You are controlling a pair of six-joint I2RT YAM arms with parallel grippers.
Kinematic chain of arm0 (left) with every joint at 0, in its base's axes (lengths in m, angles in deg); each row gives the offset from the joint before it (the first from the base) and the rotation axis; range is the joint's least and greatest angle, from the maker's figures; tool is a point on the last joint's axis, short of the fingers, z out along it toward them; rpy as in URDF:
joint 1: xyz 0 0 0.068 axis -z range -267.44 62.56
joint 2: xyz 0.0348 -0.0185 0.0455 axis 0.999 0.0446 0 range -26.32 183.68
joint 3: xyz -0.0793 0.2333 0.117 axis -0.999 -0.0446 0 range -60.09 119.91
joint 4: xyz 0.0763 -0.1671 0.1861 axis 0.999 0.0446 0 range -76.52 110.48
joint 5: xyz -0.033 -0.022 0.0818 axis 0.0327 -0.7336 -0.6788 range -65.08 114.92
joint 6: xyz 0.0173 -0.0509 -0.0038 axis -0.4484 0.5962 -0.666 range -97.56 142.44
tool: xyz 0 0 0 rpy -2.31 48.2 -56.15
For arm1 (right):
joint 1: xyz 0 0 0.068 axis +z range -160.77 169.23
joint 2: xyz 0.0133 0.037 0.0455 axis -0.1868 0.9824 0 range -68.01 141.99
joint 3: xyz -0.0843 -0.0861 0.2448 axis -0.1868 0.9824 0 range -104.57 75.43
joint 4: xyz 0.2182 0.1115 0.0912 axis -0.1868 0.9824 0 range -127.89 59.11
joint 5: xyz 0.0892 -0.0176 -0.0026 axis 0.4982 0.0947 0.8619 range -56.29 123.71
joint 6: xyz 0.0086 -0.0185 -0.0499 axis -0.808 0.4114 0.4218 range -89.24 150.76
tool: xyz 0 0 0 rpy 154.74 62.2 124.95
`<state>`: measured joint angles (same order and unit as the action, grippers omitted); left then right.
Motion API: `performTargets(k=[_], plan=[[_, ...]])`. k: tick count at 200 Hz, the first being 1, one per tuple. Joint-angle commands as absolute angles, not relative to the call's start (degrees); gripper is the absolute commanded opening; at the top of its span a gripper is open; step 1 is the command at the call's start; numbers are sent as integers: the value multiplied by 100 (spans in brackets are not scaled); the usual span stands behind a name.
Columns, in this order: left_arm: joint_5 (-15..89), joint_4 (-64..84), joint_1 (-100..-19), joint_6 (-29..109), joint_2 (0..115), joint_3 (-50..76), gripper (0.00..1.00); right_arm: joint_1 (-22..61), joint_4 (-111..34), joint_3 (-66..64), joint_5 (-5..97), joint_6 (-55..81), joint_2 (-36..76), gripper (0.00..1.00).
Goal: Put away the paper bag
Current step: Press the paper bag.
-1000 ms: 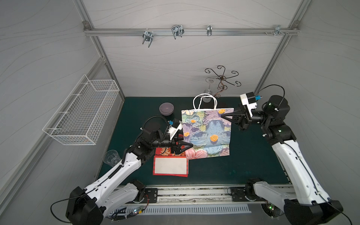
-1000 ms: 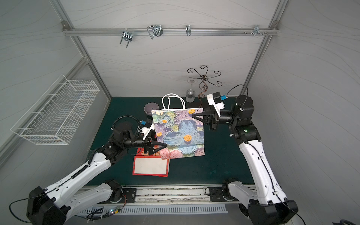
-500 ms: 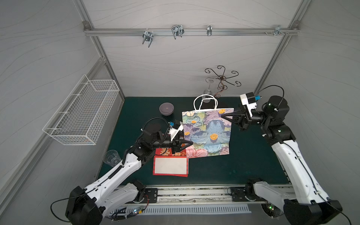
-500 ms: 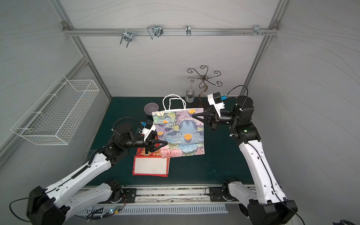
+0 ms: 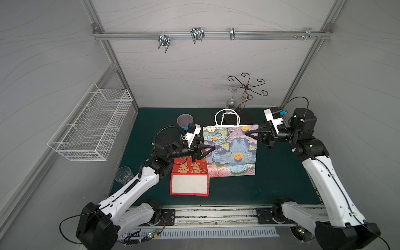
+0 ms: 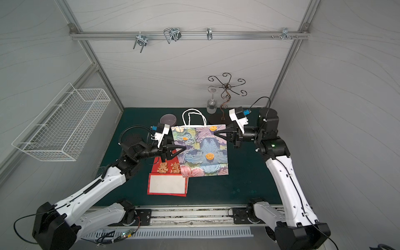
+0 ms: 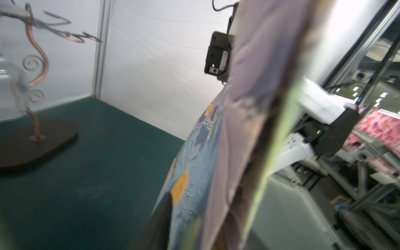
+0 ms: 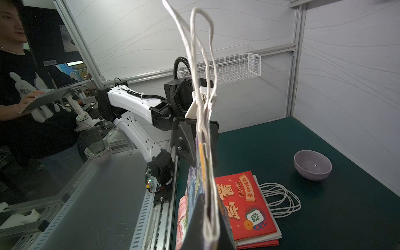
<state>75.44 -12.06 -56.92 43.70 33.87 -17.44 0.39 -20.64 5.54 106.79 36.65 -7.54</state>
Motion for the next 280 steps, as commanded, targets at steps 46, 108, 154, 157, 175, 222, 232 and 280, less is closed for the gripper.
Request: performTargets(k=[46, 108, 154, 157, 175, 222, 232, 280], plan=[[7740, -2665, -5812, 5301, 3421, -1518, 0, -203, -1676, 539, 11098, 3788, -936, 23], [7998, -2957, -5886, 5770, 3536, -1316, 0, -221, -1160, 883, 11382, 4184, -1087, 20], [8062, -3261, -5950, 6304, 3657, -1180, 0, -230, -962, 863, 11512, 4381, -1162, 0], [8068, -3270, -5957, 6329, 3656, -1171, 0, -227, -931, 868, 11504, 4408, -1171, 0], [8097, -3284, -5975, 6430, 3654, -1117, 0, -228, -685, 926, 11275, 4539, -1226, 37], [8238, -3285, -5985, 6563, 3705, -941, 0, -221, -418, 1224, 11113, 4755, -1308, 42], [8257, -3243, -5985, 6551, 3719, -921, 0, -219, -416, 1213, 11259, 4755, -1301, 29], [8275, -2942, -6026, 6360, 3698, -833, 0, -235, -247, 1156, 11291, 4803, -1437, 2]])
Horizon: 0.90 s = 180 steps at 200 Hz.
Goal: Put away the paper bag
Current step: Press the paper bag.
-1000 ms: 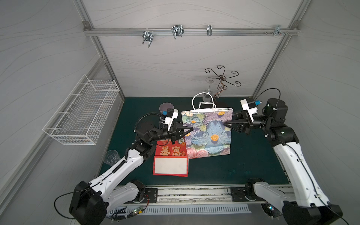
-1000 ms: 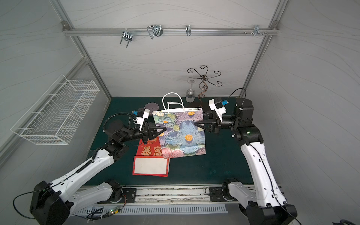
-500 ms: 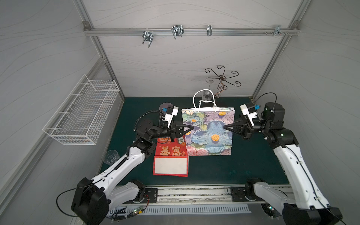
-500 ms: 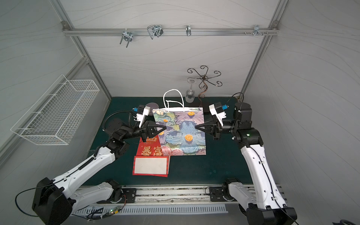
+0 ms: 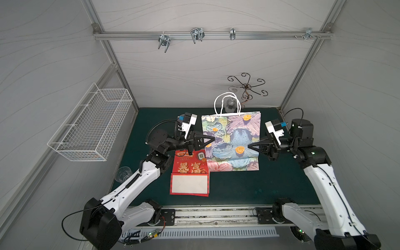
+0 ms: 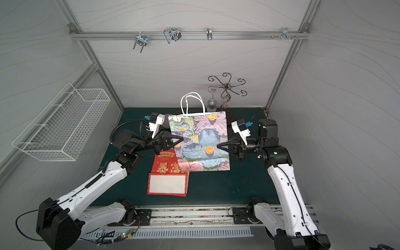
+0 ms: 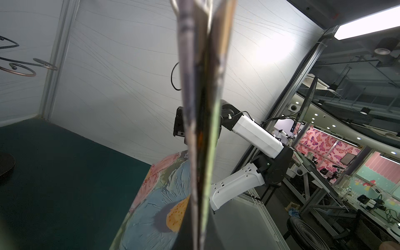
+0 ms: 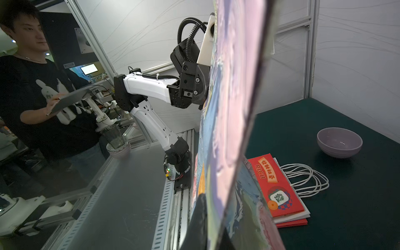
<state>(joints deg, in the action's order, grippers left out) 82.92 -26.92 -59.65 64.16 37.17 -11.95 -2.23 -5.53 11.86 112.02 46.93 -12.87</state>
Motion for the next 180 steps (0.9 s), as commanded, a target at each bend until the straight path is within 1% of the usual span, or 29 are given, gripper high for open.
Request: performTargets(k=[1, 4, 6, 10, 14, 19, 26, 34, 48, 60, 69, 76, 110, 123, 133, 163, 175, 180], plan=[[8275, -2946, -6032, 6359, 3702, -833, 0, -234, -234, 1155, 11273, 4810, -1442, 5], [8276, -2942, -6033, 6363, 3703, -828, 0, -234, -198, 1154, 11231, 4828, -1458, 14], [8280, -2941, -6036, 6370, 3700, -820, 0, -235, -174, 1160, 11188, 4850, -1468, 22], [8290, -2941, -6046, 6371, 3700, -809, 0, -245, -119, 1168, 11100, 4881, -1493, 33], [8307, -2933, -6056, 6381, 3692, -786, 0, -246, -72, 1183, 11018, 4911, -1518, 40], [8325, -2933, -6059, 6392, 3689, -762, 0, -267, -41, 1213, 10949, 4942, -1547, 45], [8356, -2924, -6064, 6412, 3697, -737, 0, -281, -21, 1253, 10886, 4958, -1594, 51], [8380, -2924, -6064, 6434, 3705, -697, 0, -286, -21, 1305, 10816, 4957, -1636, 55], [8407, -2949, -6065, 6486, 3693, -641, 0, -286, 19, 1370, 10731, 4989, -1660, 58], [8409, -2988, -6064, 6539, 3709, -586, 0, -286, 150, 1399, 10719, 5103, -1637, 59], [8421, -3008, -6064, 6579, 3706, -557, 0, -270, 262, 1392, 10719, 5221, -1607, 57], [8425, -3012, -6064, 6597, 3722, -522, 0, -268, 305, 1383, 10747, 5255, -1598, 53], [8451, -2977, -6078, 6568, 3739, -507, 0, -272, 236, 1261, 10957, 5230, -1640, 18], [8440, -2976, -6083, 6585, 3740, -507, 0, -268, 245, 1241, 10965, 5230, -1673, 9], [8442, -2977, -6086, 6591, 3733, -507, 0, -275, 245, 1233, 10985, 5227, -1693, 6], [8442, -2909, -6126, 6592, 3736, -490, 0, -271, 245, 1200, 11009, 5221, -1720, 5], [8438, -2831, -6134, 6558, 3739, -481, 0, -275, 245, 1181, 11039, 5216, -1729, 0], [8432, -2758, -6135, 6528, 3742, -472, 0, -273, 225, 1176, 11038, 5193, -1738, 0]])
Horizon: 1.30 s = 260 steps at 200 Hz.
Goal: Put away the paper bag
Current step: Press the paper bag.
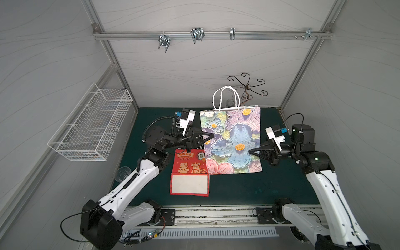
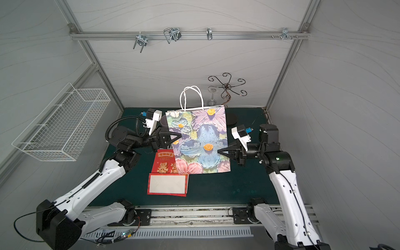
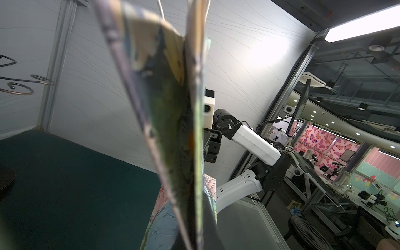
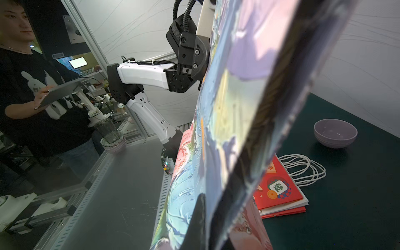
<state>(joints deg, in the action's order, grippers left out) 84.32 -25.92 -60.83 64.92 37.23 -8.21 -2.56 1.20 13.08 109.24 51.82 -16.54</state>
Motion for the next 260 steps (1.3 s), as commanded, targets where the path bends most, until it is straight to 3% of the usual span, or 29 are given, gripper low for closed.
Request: performTargets(k=[1, 16, 34, 46, 62, 83, 103, 129, 158, 176, 203, 227, 260], plan=[[8424, -2740, -6135, 6513, 3745, -468, 0, -270, 222, 1174, 11037, 5185, -1742, 0], [8346, -2398, -6134, 6311, 3738, -455, 0, -270, 58, 1161, 11040, 4997, -1755, 0], [8310, -1933, -6134, 5933, 3708, -559, 40, -273, -353, 1209, 10980, 4589, -1791, 0], [8326, -1908, -6130, 5901, 3707, -699, 55, -273, -595, 1242, 10927, 4387, -1789, 0], [8368, -1918, -6111, 5891, 3736, -876, 67, -265, -748, 1250, 10858, 4265, -1775, 0], [8453, -1930, -6028, 5832, 3757, -997, 71, -237, -791, 1250, 10877, 4245, -1695, 0], [8608, -1695, -5943, 5599, 3793, -957, 63, -204, -822, 1251, 10810, 4213, -1642, 0], [8651, -1636, -5919, 5507, 3818, -955, 31, -172, -809, 1241, 10825, 4199, -1615, 0], [8605, -1666, -5924, 5477, 3789, -940, 1, -186, -539, 1276, 10825, 4384, -1660, 25], [8563, -1668, -5920, 5428, 3758, -927, 0, -196, -404, 1319, 10871, 4429, -1669, 37], [8508, -1737, -5923, 5430, 3739, -890, 0, -192, -76, 1363, 10845, 4621, -1642, 41], [8521, -1772, -5918, 5496, 3740, -802, 0, -193, 182, 1415, 10722, 4888, -1584, 36], [8452, -1623, -5916, 5434, 3707, -726, 0, -190, -246, 1374, 11058, 4642, -1514, 0]])
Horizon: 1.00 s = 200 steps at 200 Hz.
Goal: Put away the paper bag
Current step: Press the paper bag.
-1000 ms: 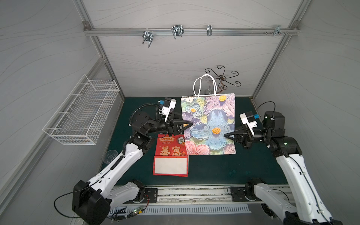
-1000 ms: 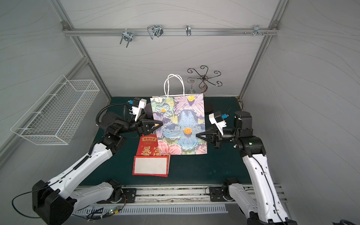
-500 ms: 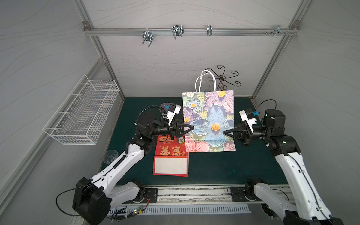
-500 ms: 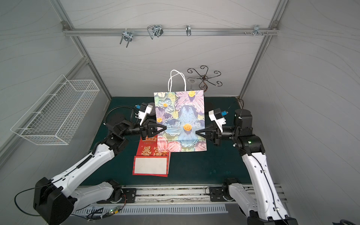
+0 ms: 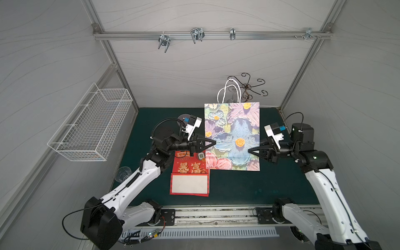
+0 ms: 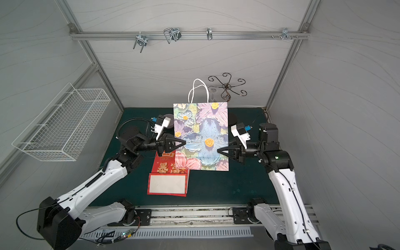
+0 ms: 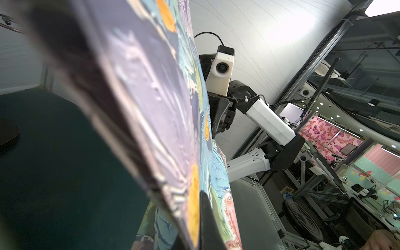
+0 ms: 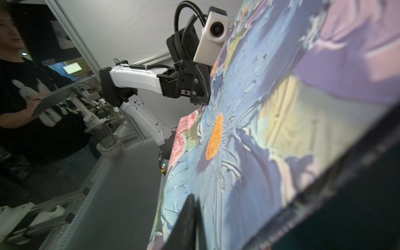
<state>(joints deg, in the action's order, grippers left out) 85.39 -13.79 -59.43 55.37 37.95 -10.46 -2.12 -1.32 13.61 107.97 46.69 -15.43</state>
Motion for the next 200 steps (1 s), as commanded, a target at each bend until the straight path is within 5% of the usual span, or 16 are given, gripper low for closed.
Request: performTargets(k=[1, 44, 59, 113, 200], plan=[[8447, -1610, -5915, 5430, 3706, -726, 0, -194, -260, 1374, 11069, 4633, -1516, 0], [7414, -1131, -5945, 4907, 3256, -903, 67, -340, -915, 1321, 11431, 4061, -1514, 0], [6718, -765, -5976, 4639, 2945, -1025, 78, -367, -1099, 1325, 11431, 3774, -1494, 0], [4223, -165, -5993, 3326, 1319, -2122, 78, -391, -2549, 1277, 11580, 2253, -1336, 0], [6122, -678, -5619, 1601, 676, -2968, 76, -215, -3034, 1017, 11293, 1078, -1160, 0]])
